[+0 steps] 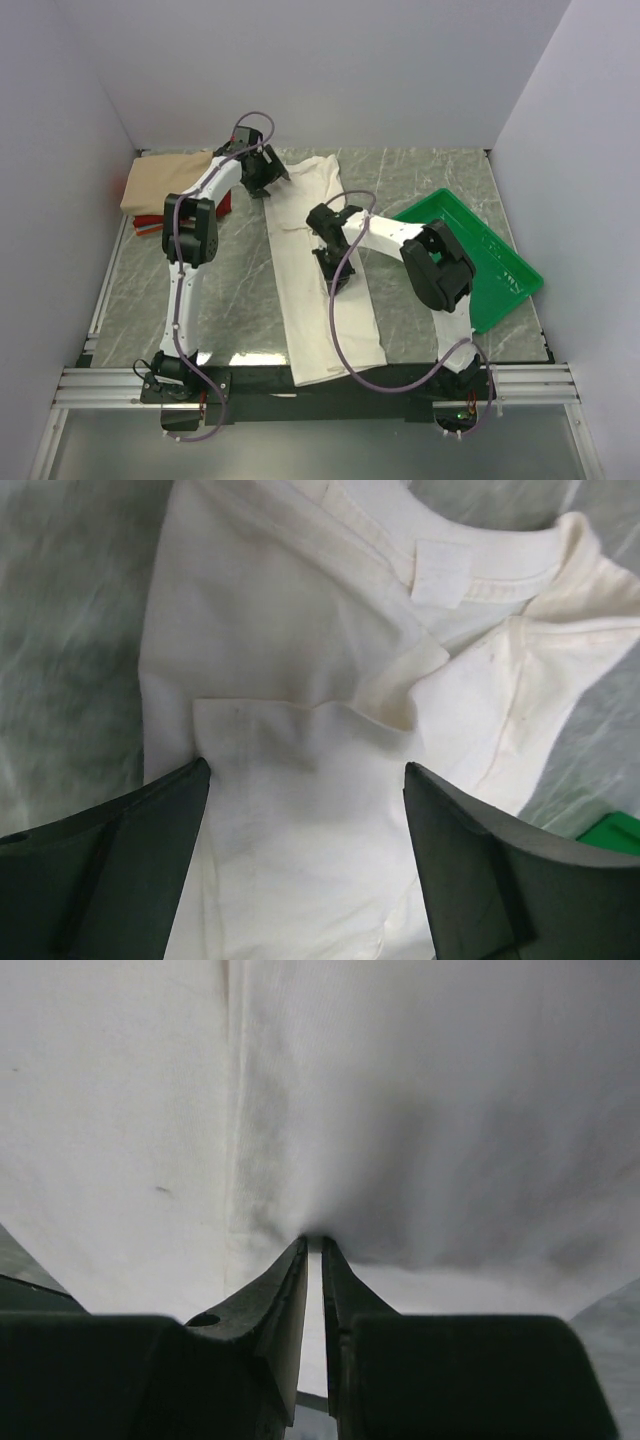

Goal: Fold and stack the t-shirts
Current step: Fold the tshirt

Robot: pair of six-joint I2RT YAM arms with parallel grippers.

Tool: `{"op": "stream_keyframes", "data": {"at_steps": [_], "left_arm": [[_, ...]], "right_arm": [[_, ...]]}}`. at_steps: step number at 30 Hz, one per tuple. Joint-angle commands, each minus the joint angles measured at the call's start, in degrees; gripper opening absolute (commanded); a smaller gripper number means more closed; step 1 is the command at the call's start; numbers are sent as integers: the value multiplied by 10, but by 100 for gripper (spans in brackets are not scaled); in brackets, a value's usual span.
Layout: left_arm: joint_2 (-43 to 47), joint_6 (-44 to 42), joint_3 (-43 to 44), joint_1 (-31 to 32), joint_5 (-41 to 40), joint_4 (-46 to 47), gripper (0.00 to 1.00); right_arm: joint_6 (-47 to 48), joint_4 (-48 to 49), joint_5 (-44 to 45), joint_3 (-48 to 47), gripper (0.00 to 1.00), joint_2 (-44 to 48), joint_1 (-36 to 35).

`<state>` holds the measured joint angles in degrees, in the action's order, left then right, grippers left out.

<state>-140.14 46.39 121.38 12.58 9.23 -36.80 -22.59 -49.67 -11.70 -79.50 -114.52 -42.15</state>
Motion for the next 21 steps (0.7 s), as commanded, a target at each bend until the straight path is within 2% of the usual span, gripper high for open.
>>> {"op": "stream_keyframes", "data": {"at_steps": [1, 6, 13, 17, 21], "left_arm": [[-58, -3, 31, -18, 30, 83, 86], [-103, 18, 59, -29, 84, 157, 91], [-140, 39, 91, -32, 112, 233, 95], [-142, 48, 90, -33, 121, 268, 96], [-107, 40, 78, -30, 120, 286, 96]], "right_arm": [[18, -24, 5, -72, 18, -32, 18], [20, -55, -9, -172, 18, -90, 38], [17, -72, -15, -226, 18, -136, 59], [29, -73, -20, -237, 18, -139, 67], [47, -101, -39, -281, 18, -143, 70]]}}
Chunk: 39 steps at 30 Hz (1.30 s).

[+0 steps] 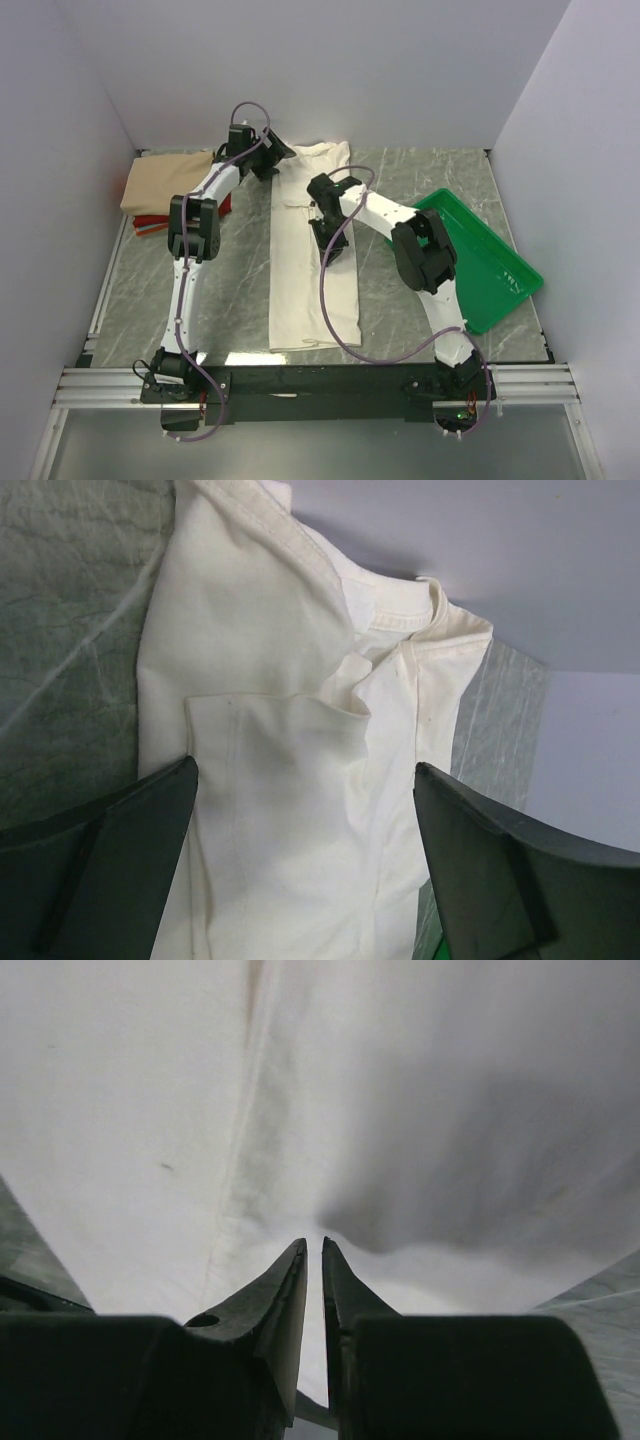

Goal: Fold and stack the t-shirts
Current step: Fold the tshirt

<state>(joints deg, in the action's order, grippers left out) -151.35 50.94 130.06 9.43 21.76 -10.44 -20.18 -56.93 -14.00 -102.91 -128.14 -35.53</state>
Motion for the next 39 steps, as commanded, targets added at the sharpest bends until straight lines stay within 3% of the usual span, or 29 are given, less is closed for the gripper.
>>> {"op": "stream_keyframes", "data": {"at_steps": [1, 8, 14, 20, 27, 33, 39], "left_arm": [[16, -12, -16, 1, -8, 23, 96], [135, -58, -67, 5, -26, -6, 98], [259, -135, -125, 23, -67, -96, 98], [433, -191, -325, 95, -183, -206, 97], [611, -107, -633, 167, -193, -233, 95], [708, -38, -772, 224, -197, -270, 93], [775, -3, -857, 251, -158, -265, 93]], "right_arm": [[24, -28, -21, -50, 19, -3, 4], [35, -36, -27, -21, 23, 86, 5], [30, -17, 5, 122, 23, 194, -4], [-6, 37, 19, 291, 22, 270, -62], [-90, 108, 17, 384, 24, 329, -125], [-121, 127, 31, 423, 28, 357, -155], [-139, 139, 35, 449, 28, 358, -177]]}}
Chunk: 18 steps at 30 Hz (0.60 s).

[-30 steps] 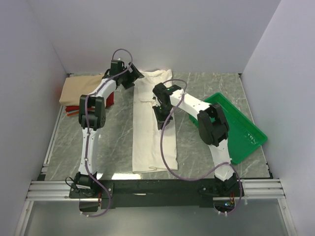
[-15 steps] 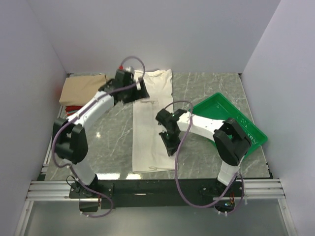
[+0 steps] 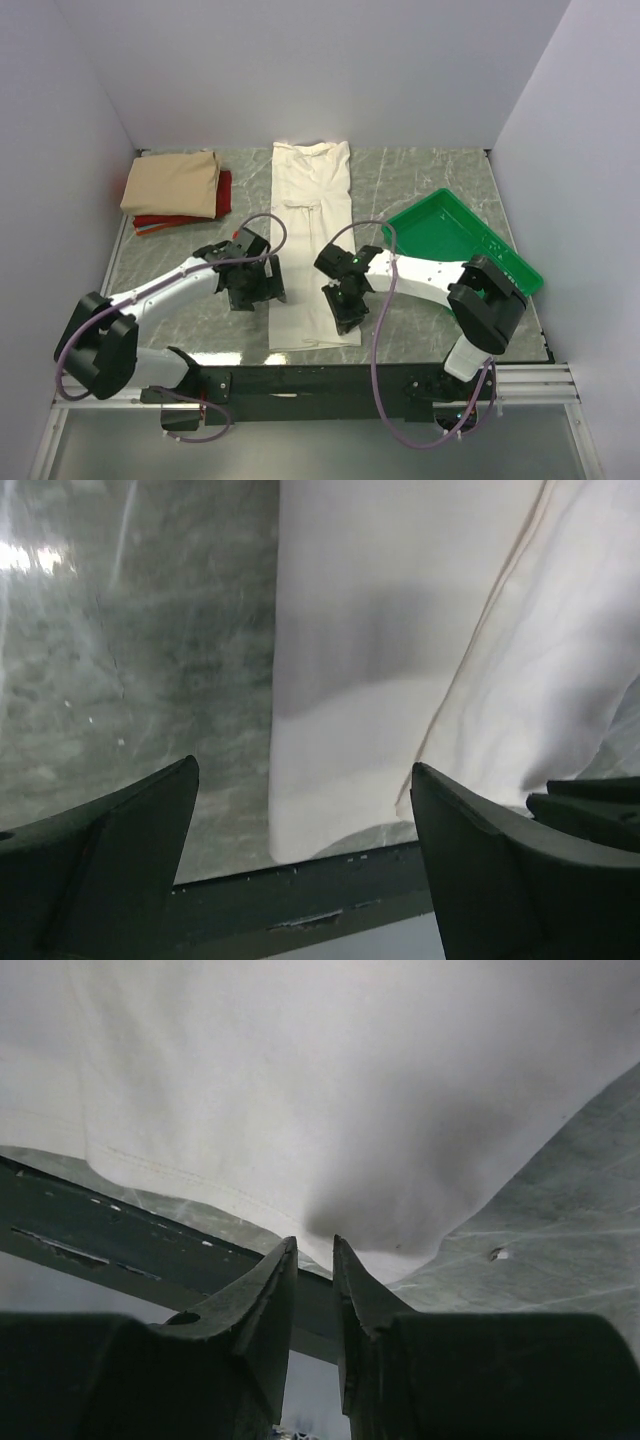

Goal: Fold and stack the t-shirts
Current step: Fold the tshirt

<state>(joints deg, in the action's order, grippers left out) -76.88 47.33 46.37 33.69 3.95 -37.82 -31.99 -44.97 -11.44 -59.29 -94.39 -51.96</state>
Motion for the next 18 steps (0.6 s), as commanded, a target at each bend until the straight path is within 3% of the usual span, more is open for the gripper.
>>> {"op": "stream_keyframes", "data": {"at_steps": [1, 18], "left_arm": [[34, 35, -26, 12, 24, 9, 92], [40, 87, -124, 77, 49, 60, 83]], "right_arm": [[-23, 21, 8, 17, 29, 18, -15], [-71, 43, 51, 64, 33, 38, -36]]}}
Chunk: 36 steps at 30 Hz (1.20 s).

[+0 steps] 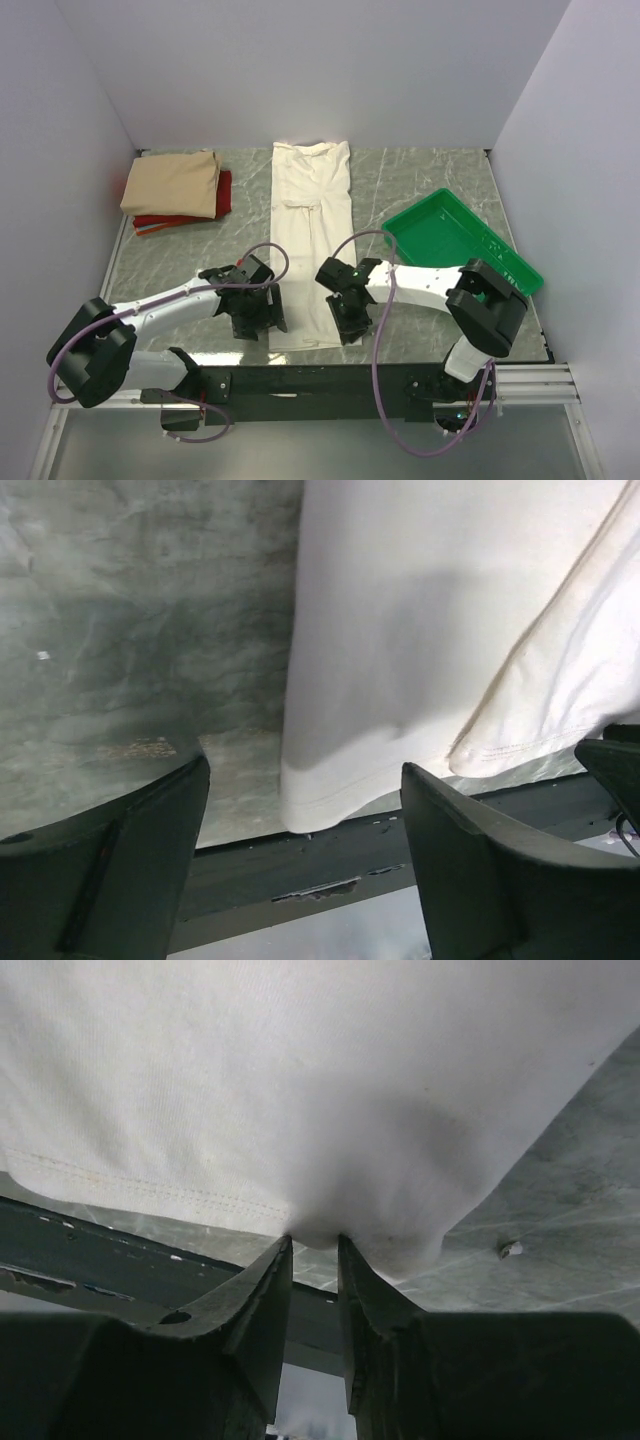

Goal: Fold and stack the t-shirts
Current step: Fold the tshirt

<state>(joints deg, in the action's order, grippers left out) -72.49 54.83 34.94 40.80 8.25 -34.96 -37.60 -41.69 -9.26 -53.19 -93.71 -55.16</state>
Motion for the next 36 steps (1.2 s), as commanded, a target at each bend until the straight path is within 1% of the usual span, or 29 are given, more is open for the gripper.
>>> {"op": "stream_keyframes", "data": {"at_steps": [1, 2, 3, 11, 16, 19, 22, 23, 25, 26, 28, 29, 31, 33, 36], "left_arm": [[-9, 11, -11, 5, 7, 31, 82], [-11, 9, -14, 7, 9, 35, 79], [-12, 9, -17, 6, 12, 38, 77], [-32, 14, -35, 14, 26, 42, 61], [-49, 15, -39, 18, 27, 39, 58], [-62, 15, -43, 23, 28, 38, 52], [-72, 17, -46, 28, 29, 43, 46], [-75, 17, -47, 31, 30, 45, 42], [-78, 16, -48, 34, 32, 49, 39], [-79, 17, -48, 37, 33, 49, 35], [-83, 17, -45, 39, 29, 46, 30], [-83, 18, -44, 40, 27, 44, 26], [-85, 19, -44, 42, 26, 43, 24], [-87, 20, -44, 44, 24, 41, 19], [-88, 21, -47, 46, 24, 41, 16]], "right_arm": [[-18, 11, 29, 4, 33, 33, -5], [-21, 12, 29, 4, 34, 35, -5], [-22, 13, 29, 4, 35, 41, -5], [-24, 16, 35, 4, 36, 24, -6], [-26, 16, 43, 3, 36, 13, -11], [-27, 21, 41, 8, 36, 4, -13], [-32, 21, 49, 11, 33, -2, -18], [-34, 20, 52, 12, 29, -4, -19], [-36, 18, 57, 12, 24, -5, -18], [-37, 18, 59, 14, 19, -6, -19], [-42, 13, 64, 14, 14, -6, -19], [-43, 11, 66, 14, 10, -3, -19], [-49, 7, 71, 19, 7, 3, -20], [-53, 3, 76, 20, 1, 12, -21], [-55, -7, 74, 23, 0, 27, -20]]}}
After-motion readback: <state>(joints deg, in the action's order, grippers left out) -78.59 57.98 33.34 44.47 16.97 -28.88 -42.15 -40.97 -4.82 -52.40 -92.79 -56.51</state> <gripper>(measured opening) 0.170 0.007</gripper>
